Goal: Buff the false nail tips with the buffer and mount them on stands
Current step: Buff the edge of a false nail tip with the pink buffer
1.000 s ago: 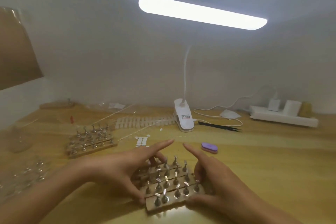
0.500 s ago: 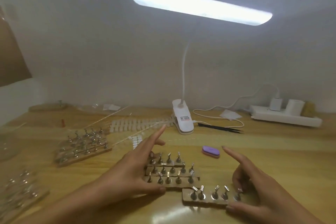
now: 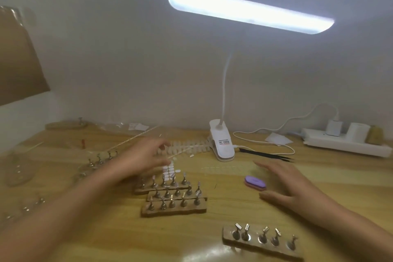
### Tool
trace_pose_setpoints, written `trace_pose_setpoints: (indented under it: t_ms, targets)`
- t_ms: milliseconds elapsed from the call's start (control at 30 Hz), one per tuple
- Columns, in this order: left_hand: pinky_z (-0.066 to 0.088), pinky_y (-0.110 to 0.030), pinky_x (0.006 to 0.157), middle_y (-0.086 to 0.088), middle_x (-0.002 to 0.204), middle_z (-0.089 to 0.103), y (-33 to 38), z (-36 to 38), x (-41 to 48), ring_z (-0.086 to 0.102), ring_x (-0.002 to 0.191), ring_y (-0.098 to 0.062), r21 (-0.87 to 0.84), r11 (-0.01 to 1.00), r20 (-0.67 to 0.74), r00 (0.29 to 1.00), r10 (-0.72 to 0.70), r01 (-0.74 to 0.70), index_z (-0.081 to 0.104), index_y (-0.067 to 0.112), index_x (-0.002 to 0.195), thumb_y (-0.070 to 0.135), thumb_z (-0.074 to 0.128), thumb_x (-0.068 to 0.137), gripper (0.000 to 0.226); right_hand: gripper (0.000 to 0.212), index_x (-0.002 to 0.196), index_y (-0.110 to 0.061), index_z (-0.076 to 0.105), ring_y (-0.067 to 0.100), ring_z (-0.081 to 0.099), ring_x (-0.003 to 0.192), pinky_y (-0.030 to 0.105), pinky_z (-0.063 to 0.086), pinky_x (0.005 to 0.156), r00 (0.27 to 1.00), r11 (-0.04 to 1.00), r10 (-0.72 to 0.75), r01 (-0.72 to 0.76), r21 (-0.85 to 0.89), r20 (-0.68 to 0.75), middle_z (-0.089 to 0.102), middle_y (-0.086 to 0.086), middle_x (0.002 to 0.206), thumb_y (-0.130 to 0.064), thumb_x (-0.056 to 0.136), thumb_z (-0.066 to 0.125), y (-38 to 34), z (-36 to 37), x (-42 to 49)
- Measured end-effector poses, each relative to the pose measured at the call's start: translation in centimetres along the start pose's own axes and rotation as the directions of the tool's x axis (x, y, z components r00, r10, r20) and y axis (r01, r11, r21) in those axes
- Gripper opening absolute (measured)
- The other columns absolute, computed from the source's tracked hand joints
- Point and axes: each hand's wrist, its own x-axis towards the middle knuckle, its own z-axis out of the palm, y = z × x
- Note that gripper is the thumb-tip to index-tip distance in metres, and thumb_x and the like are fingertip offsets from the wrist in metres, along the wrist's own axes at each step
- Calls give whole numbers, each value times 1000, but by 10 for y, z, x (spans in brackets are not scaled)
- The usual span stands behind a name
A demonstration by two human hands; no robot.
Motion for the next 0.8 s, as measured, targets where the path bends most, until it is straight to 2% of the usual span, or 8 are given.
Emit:
trace_pose_setpoints:
  t_ms: [67,133,300,400,500,633,700,800]
  targets:
    - [50,-24,83,10,111,57,-2,8,12,56,93,-4,69,996,7,999,-48,47,57,33,115,32,77,81,40,58,144,-46,34,-8,33,129,14,25,110,1000,997,-25,24,-77,-8,34,-34,136,-49,93,61,0,8,7]
    - [44,-19,69,12,100,56,-4,12,15,54,83,-1,27,998,-12,998,-59,59,55,37,102,30,82,76,38,44,136,-44,49,-7,41,125,21,35,106,997,992,-51,44,-117,-58,42,-34,131,-50,93,58,0,10,8]
    - [38,-14,60,8,97,57,-9,8,15,52,75,-3,-99,994,-62,996,-57,51,53,30,116,12,85,72,57,20,112,-41,64,-3,54,104,21,44,87,986,980,-91,65,-187,-136,57,-30,110,-47,94,59,-3,11,6]
    - [39,-13,58,7,87,61,-10,-2,13,53,68,-2,-116,993,-78,996,-32,23,59,27,112,4,82,73,50,27,102,-39,62,-5,54,96,17,43,79,983,986,-57,28,-163,-175,60,-27,100,-60,90,52,-6,9,5]
    - [44,-17,62,9,85,67,-5,-20,7,59,70,-2,-121,993,-97,995,-11,0,64,33,99,7,81,76,38,41,98,-39,63,-5,53,97,19,42,82,979,999,-18,11,-36,-205,60,-28,98,-69,82,42,-4,4,3]
    - [48,-16,62,10,82,71,14,-41,-5,65,70,-1,-243,965,-109,991,77,-102,69,34,95,18,80,76,28,13,96,-39,67,0,54,98,33,47,89,978,999,40,-39,9,-203,60,-23,99,-47,85,65,11,-5,-3]
    - [53,-18,63,10,87,74,28,-45,-10,70,72,-7,-392,911,-39,991,125,-130,71,32,98,29,78,72,27,11,96,-42,66,0,55,98,34,48,89,980,997,73,-72,13,-186,61,-23,98,-41,86,69,18,-7,-9]
    - [53,-18,62,8,91,76,42,-39,-7,71,76,-10,-446,886,37,986,161,-129,71,31,103,40,74,68,36,16,99,-37,69,2,57,97,36,49,88,970,995,92,-82,57,-224,62,-21,99,-28,86,73,24,-6,-17]
